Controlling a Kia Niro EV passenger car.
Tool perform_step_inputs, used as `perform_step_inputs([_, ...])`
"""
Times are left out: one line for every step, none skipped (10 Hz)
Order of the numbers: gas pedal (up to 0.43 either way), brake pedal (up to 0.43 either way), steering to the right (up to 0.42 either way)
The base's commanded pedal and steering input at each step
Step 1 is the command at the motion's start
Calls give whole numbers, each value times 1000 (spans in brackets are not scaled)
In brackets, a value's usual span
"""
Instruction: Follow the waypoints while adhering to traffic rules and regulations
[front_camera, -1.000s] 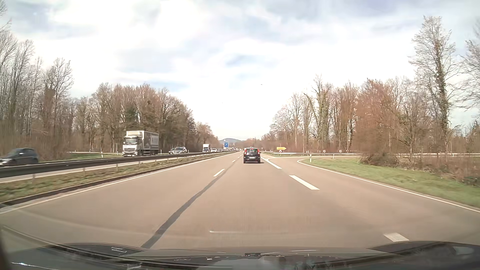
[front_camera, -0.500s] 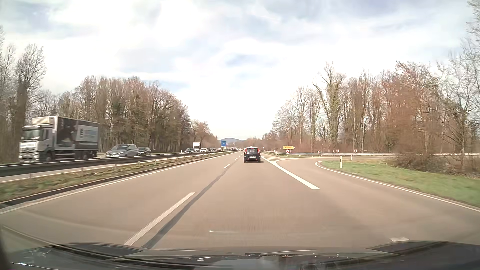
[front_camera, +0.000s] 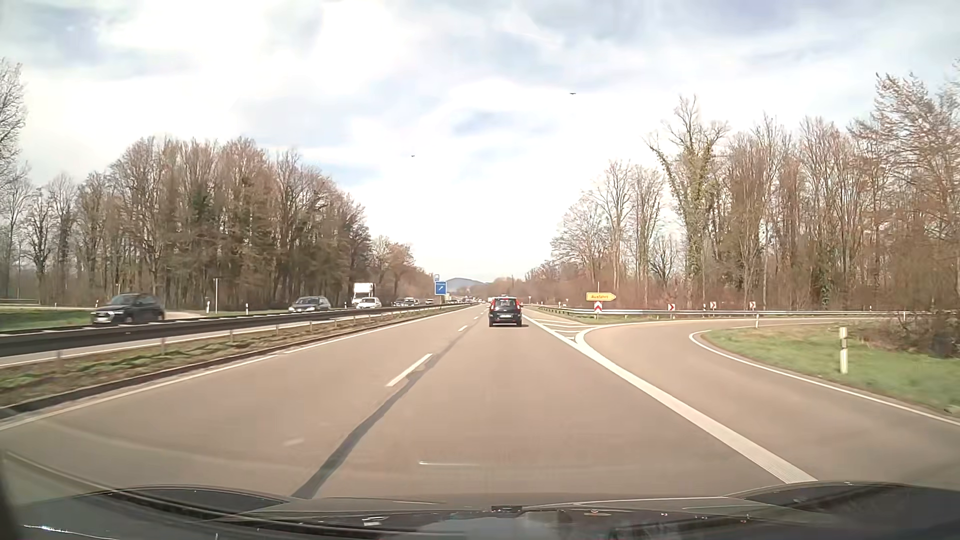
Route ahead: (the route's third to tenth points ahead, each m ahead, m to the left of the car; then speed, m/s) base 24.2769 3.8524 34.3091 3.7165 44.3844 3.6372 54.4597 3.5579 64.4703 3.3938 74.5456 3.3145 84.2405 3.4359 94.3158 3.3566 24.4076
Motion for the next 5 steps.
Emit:
perform_step_inputs([138, 0, 1])
perform_step_inputs([138, 0, 1])
perform_step_inputs([157, 0, 1])
perform_step_inputs([169, 0, 2])
perform_step_inputs([169, 0, 3])
